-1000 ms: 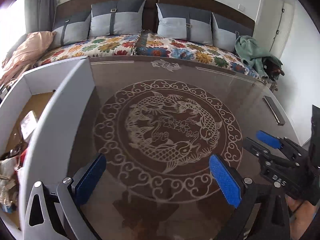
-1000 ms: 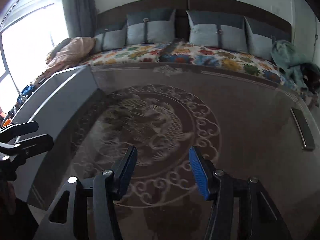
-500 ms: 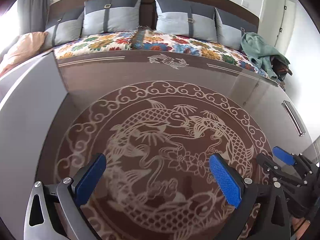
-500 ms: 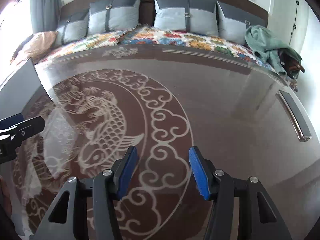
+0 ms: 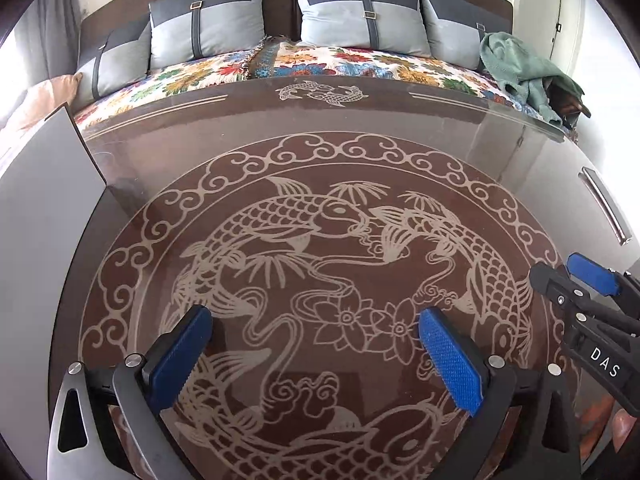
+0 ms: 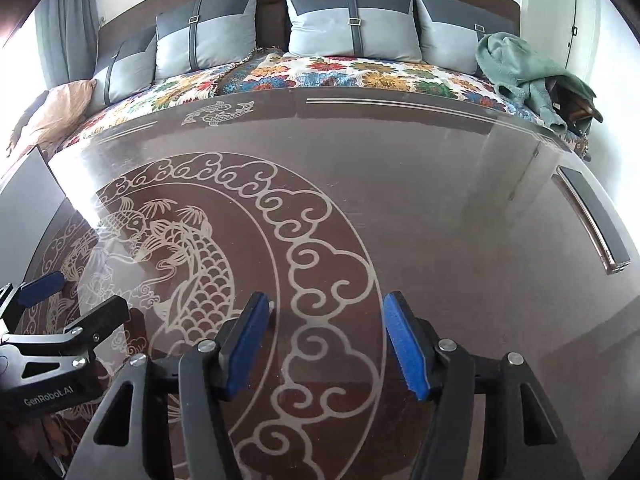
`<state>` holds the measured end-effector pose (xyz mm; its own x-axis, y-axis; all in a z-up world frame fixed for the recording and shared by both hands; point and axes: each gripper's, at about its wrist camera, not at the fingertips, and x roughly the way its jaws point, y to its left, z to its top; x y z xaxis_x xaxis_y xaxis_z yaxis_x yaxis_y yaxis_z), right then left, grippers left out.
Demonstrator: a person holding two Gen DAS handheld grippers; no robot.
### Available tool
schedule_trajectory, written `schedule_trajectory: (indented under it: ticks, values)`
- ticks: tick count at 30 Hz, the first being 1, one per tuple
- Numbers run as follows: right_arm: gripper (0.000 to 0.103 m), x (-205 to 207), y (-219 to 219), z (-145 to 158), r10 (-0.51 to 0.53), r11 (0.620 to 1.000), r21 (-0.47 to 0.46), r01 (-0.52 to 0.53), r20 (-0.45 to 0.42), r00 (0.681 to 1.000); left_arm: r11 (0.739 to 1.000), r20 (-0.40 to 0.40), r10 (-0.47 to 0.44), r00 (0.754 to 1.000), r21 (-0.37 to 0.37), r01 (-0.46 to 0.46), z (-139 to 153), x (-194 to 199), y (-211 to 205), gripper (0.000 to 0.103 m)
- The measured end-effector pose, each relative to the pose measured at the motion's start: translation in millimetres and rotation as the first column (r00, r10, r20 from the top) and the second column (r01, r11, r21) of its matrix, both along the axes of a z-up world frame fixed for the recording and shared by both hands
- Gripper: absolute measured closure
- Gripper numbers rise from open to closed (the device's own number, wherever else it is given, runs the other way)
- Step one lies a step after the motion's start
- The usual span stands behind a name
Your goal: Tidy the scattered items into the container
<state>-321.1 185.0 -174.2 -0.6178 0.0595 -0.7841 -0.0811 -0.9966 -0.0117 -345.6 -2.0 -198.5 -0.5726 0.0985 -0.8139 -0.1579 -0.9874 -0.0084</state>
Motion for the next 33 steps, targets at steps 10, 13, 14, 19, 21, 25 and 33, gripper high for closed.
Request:
schedule_trajectory:
  ticks: [10, 13, 14, 19, 21, 25, 33]
  values:
    - [0.041, 2.0, 4.0, 0.5, 0.009, 1.0, -0.002, -0.009, 0.002, 1.0, 1.0, 0.0, 0.004, 1.0, 0.0, -0.004, -1.3, -2.6, 2.6, 0.0]
    - [0.041, 2.4, 3.6, 1.3, 0.008, 1.0, 0.0, -0.008, 0.003, 1.0, 1.0, 0.0, 0.005, 1.0, 0.0, -0.005, -1.6, -2.4, 2.5, 0.0]
    - [0.041, 2.6, 3.6, 1.4, 0.008, 1.0, -0.001, -0.008, 0.003, 1.0, 1.0, 0.0, 0.004, 1.0, 0.0, -0.004, -1.6, -2.4, 2.2, 0.0]
    - [0.041, 2.3, 3.9, 1.1, 0.008, 1.0, -0.001, -0.008, 0.003, 1.0, 1.0, 0.0, 0.004, 1.0, 0.0, -0.004, -2.0, -2.5, 1.9, 0.0]
    - [0.041, 1.9, 4.6, 0.9, 0.009, 1.0, -0.001, -0.009, 0.003, 1.0, 1.0, 0.0, 0.004, 1.0, 0.0, -0.004, -1.8, -2.4, 2.0, 0.0]
    - [0.041, 1.3, 5.3, 1.0, 0.01, 1.0, -0.001, -0.01, 0.003, 1.0, 1.0, 0.0, 0.004, 1.0, 0.0, -0.004, -1.8, -2.5, 2.2, 0.0]
    - [0.041, 1.2, 5.4, 1.0, 0.01, 1.0, -0.001, -0.01, 0.003, 1.0, 1.0, 0.0, 0.005, 1.0, 0.0, -0.005, -1.7, -2.4, 2.4, 0.0]
